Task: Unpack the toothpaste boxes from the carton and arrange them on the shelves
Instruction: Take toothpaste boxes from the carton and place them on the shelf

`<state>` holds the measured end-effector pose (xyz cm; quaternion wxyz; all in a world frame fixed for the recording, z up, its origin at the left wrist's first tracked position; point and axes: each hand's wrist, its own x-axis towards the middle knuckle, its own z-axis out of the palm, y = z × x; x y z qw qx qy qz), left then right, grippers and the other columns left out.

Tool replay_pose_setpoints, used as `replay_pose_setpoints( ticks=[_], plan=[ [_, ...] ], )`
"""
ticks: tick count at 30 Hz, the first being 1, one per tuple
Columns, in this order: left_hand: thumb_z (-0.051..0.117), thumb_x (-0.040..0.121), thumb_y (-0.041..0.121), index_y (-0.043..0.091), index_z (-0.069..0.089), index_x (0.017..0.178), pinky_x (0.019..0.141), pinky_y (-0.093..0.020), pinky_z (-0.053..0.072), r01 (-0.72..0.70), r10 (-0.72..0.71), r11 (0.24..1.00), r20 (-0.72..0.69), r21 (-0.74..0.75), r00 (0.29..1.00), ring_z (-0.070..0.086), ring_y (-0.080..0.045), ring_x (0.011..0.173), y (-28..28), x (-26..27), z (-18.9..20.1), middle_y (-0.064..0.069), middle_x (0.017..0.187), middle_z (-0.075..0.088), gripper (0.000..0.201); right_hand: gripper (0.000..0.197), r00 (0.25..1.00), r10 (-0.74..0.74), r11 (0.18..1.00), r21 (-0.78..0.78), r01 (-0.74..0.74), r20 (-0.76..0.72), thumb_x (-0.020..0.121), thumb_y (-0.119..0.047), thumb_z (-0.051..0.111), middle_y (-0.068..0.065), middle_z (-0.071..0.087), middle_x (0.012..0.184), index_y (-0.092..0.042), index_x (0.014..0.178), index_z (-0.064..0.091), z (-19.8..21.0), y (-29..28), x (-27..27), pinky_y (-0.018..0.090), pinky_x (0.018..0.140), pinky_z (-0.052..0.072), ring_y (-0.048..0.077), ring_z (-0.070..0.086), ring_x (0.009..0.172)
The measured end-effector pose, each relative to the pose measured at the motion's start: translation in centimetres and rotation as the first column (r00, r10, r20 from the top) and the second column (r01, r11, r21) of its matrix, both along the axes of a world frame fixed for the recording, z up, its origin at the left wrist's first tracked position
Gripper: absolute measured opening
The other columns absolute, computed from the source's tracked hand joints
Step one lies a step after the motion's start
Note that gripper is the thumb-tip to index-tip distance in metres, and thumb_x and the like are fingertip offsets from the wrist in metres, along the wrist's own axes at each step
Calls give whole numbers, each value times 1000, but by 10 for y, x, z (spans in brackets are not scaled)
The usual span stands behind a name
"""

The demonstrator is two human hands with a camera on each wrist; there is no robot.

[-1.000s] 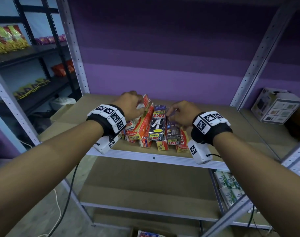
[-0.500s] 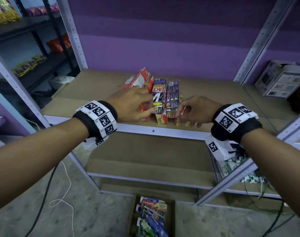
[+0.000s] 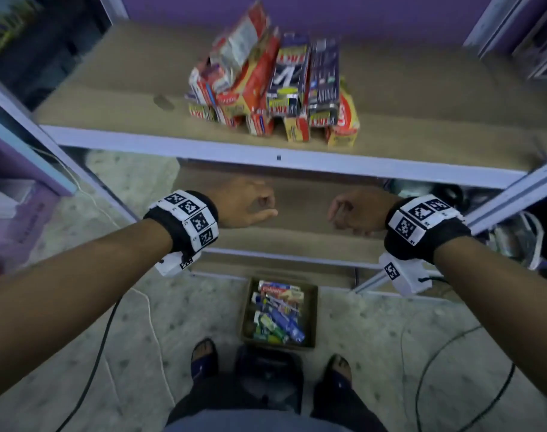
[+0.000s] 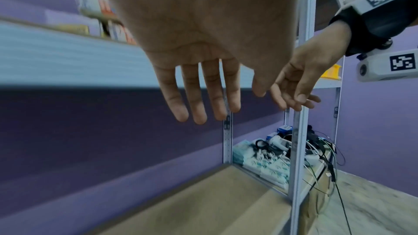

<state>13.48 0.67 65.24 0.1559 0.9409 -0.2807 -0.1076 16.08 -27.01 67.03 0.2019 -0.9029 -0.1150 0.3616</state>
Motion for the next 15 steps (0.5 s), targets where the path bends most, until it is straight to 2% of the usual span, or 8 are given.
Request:
replay_pose_setpoints(
  ticks=[1, 3, 4, 6, 9, 11, 13, 15],
  plan=[
    [54, 95, 46, 24, 65, 102, 74, -21, 34, -11, 12, 1000, -49, 15, 999, 55, -9, 89, -1, -3, -13, 8, 102, 60, 26, 11, 999, -19, 1000, -1, 19, -30, 92, -14, 59, 8, 74, 94, -21, 92, 68, -14, -1, -4, 29, 49, 48, 23, 62, 63],
    [52, 95, 49, 28, 65, 102, 78, -24, 41, -24, 28, 999, -141, 27, 990, 57, -10, 93, -2, -10, -42, 9, 103, 61, 26, 3, 998, -25, 999, -24, 24, -55, 90, -24, 67, 1, 73, 87, -27, 89, 68, -44, -3, -12, 29, 49, 53, 19, 67, 63],
    [53, 95, 49, 28, 66, 102, 78, -23, 41, -30, 33, 999, -181, 17, 983, 57, -11, 94, -3, -14, -56, 9, 103, 62, 26, 2, 999, -7, 999, -42, 4, -54, 89, -28, 69, -4, 72, 84, -30, 89, 69, -58, -4, -16, 29, 52, 56, 16, 69, 64],
    [52, 94, 50, 29, 67, 104, 79, -23, 41, -60, 59, 998, -283, 5, 957, 59, -11, 95, -5, -22, -86, 11, 104, 63, 27, 1, 996, 15, 998, -56, -19, -85, 89, -32, 69, -9, 70, 76, -34, 89, 69, -89, -5, -24, 26, 52, 54, 10, 68, 59],
    [49, 95, 51, 30, 66, 110, 87, -32, 48, -90, 106, 994, -417, 58, 903, 60, -15, 100, -9, -35, -132, 8, 113, 64, 31, 4, 980, -6, 998, -63, -7, -200, 92, -30, 65, -4, 72, 82, -30, 95, 67, -135, -8, -36, 22, 46, 49, 7, 66, 54],
    [48, 96, 49, 28, 65, 113, 89, -35, 49, -106, 125, 992, -462, 68, 878, 61, -17, 102, -11, -43, -163, 6, 117, 65, 32, 8, 969, -13, 996, -87, -9, -248, 96, -29, 60, -8, 69, 87, -27, 101, 66, -165, -10, -45, 20, 46, 51, 9, 70, 63],
    [48, 97, 48, 29, 64, 114, 87, -32, 48, -110, 148, 988, -504, 104, 851, 60, -17, 100, -13, -49, -192, 6, 117, 65, 30, 15, 960, -31, 996, -89, 6, -278, 98, -29, 54, -5, 70, 87, -22, 102, 66, -194, -11, -54, 17, 44, 49, 15, 72, 72],
    [49, 97, 44, 29, 64, 112, 87, -34, 49, -125, 164, 986, -539, 109, 826, 62, -19, 100, -15, -55, -218, 4, 116, 67, 26, 13, 951, -63, 996, -84, 39, -304, 98, -29, 54, -5, 70, 85, -25, 98, 66, -222, -13, -62, 17, 45, 50, 17, 73, 73]
  ],
)
